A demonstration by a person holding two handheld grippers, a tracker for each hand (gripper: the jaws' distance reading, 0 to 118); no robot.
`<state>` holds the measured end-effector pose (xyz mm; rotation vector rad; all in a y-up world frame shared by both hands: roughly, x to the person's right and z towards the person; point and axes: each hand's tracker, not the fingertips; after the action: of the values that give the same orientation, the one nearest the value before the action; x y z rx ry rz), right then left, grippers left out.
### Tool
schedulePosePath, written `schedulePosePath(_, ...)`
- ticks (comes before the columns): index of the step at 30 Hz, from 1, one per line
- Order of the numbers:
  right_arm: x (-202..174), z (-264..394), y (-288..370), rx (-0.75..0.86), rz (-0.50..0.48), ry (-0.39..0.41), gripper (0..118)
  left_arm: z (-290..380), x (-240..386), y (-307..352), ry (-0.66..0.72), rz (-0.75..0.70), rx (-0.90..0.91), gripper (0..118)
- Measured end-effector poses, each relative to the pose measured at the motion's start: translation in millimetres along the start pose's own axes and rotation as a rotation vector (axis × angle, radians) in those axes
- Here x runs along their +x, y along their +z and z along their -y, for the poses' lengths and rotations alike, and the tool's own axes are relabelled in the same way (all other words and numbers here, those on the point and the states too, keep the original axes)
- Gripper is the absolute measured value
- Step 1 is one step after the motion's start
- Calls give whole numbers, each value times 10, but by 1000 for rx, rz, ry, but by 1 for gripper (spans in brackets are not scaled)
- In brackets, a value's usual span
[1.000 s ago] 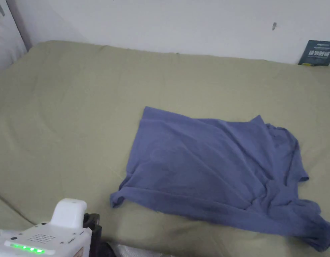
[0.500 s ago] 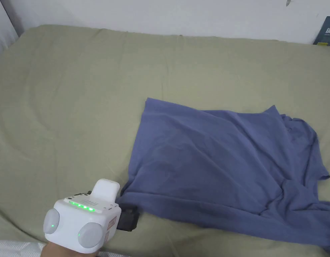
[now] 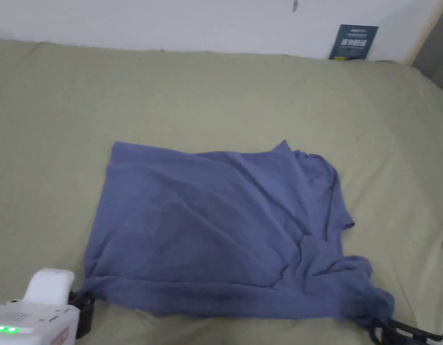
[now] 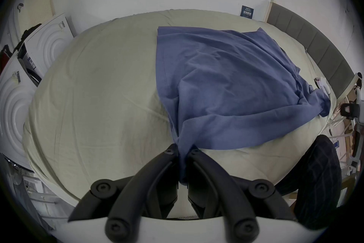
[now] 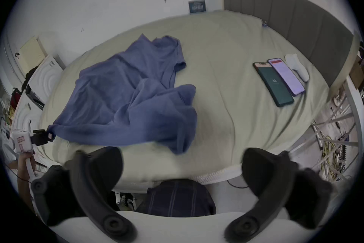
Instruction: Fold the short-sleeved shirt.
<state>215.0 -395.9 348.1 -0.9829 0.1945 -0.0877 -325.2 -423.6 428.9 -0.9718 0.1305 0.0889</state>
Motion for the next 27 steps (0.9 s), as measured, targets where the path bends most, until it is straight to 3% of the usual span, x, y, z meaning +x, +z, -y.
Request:
schedulePosePath(7,-100,-264,-541,-57,49,107,116,-16,64,42,-43,-24,30,5)
schedulePosePath(8,-105,-292,-616,-75,49,113,108,-35,70,23,-46,-23,33,5)
schedulePosePath(9,-95,-298,-694,-77,43,107,78,-41,69,13,-46,-12,31,5)
schedulePosePath(10,-100,-308,-736,-77,45,107,3,-44,74,-4,-37,-2,17,5)
schedulePosePath(12,-96,-343,-763,-94,72,111,3,-53,75,-23,-8,-8,17,5)
schedulePosePath(14,-155,-356,-638,-101,-14,75,3,-54,68,18,15,30,24,4)
schedulePosePath(18,-186,-507,-317,-20,-50,66,3,-186,54,157,84,72,32,4)
schedulePosePath(21,-124,-792,-93,30,-119,3,3,-426,-23,354,133,123,109,3)
schedulePosePath(27,-81,-1536,-94,98,-146,-9,3,-1008,-259,341,216,157,182,3)
